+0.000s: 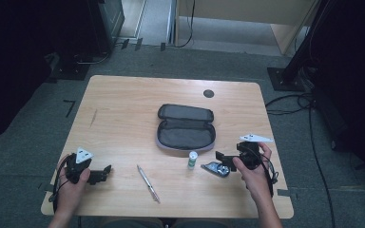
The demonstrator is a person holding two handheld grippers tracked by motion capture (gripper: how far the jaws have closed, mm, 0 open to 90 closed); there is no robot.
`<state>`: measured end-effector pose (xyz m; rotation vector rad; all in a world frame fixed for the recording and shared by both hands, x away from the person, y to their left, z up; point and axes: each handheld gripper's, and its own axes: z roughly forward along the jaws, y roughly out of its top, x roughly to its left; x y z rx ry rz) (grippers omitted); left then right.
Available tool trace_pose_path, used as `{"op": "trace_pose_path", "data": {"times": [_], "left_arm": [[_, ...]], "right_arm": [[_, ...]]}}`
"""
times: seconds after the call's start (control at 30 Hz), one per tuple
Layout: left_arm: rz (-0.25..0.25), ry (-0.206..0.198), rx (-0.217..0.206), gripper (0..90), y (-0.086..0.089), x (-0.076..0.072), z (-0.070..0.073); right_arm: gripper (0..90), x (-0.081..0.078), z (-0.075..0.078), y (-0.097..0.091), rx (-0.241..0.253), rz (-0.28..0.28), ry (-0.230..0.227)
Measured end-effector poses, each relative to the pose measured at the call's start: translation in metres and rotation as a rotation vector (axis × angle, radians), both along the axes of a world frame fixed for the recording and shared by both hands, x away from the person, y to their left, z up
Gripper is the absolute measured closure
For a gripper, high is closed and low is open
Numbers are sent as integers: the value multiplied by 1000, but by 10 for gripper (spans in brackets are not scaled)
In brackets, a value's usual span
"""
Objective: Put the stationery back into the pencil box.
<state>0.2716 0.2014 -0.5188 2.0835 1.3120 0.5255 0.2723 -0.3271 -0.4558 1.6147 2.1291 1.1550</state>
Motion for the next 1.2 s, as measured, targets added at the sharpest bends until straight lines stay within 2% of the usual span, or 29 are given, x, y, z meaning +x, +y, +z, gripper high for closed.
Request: {"op": "trace_pose_path", "data": {"times": [0.17,0.4,0.57,0.8,1.2], "left_arm": [[0,-1,-1,0,0,0,0],[0,-1,-1,0,0,0,0],[-1,0,-1,0,0,0,0],[-5,-2,1,0,0,-1,0],[-5,-1,0,0,0,-1,0]], "right_arm": [[0,-8,-10,-4,-19,24,10],[1,-16,-28,-8,-11,27,25],[1,-20,-36,-6,-8,55,3],[2,-20,-45,2,-23,109,11],[78,-23,-59,15,-116,171,1]]}}
